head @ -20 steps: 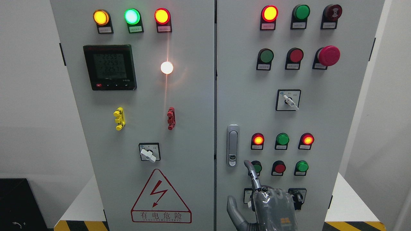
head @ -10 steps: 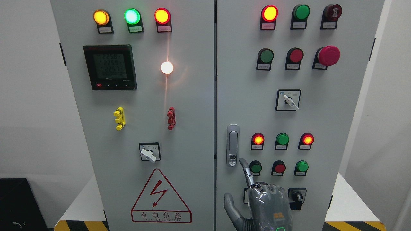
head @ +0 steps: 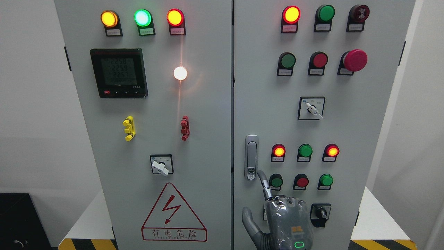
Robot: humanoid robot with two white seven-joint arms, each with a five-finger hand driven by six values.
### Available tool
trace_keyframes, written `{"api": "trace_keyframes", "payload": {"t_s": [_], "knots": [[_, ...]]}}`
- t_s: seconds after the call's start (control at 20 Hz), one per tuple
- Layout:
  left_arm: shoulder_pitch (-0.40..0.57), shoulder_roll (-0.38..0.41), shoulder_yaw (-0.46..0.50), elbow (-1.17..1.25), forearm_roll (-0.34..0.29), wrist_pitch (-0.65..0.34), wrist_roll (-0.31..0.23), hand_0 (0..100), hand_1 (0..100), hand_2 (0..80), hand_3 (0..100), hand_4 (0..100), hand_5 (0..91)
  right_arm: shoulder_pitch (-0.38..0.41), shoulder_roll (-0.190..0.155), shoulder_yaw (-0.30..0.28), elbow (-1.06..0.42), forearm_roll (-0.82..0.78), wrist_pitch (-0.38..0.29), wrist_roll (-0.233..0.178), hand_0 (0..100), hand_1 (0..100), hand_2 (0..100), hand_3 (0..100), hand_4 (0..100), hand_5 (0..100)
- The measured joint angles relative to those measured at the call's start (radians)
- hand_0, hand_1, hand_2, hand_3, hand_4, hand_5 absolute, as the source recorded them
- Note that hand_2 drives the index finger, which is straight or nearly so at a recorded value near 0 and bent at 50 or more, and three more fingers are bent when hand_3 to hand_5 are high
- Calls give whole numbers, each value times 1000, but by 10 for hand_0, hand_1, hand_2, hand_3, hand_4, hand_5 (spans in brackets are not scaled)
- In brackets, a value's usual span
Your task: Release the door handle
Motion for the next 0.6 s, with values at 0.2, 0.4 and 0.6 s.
{"api": "trace_keyframes", "payload": {"t_s": [0.2, 0.4, 0.6], "knots": [[0, 0, 0, 0, 0, 0, 0, 120, 556, 0, 0, 0, 0, -13, 0, 1, 13, 16, 7, 2, 518, 325, 0, 1000, 1000, 1000], [0, 0, 0, 0, 0, 0, 0, 120, 556, 0, 0, 0, 0, -28, 1, 1, 27, 24, 18, 4, 518, 324, 0, 1000, 1000, 1000], [0, 0, 0, 0, 0, 0, 0, 120, 556, 0, 0, 0, 0, -36, 1, 5, 37, 28, 22, 4, 517, 324, 0, 1000, 1000, 1000]]}}
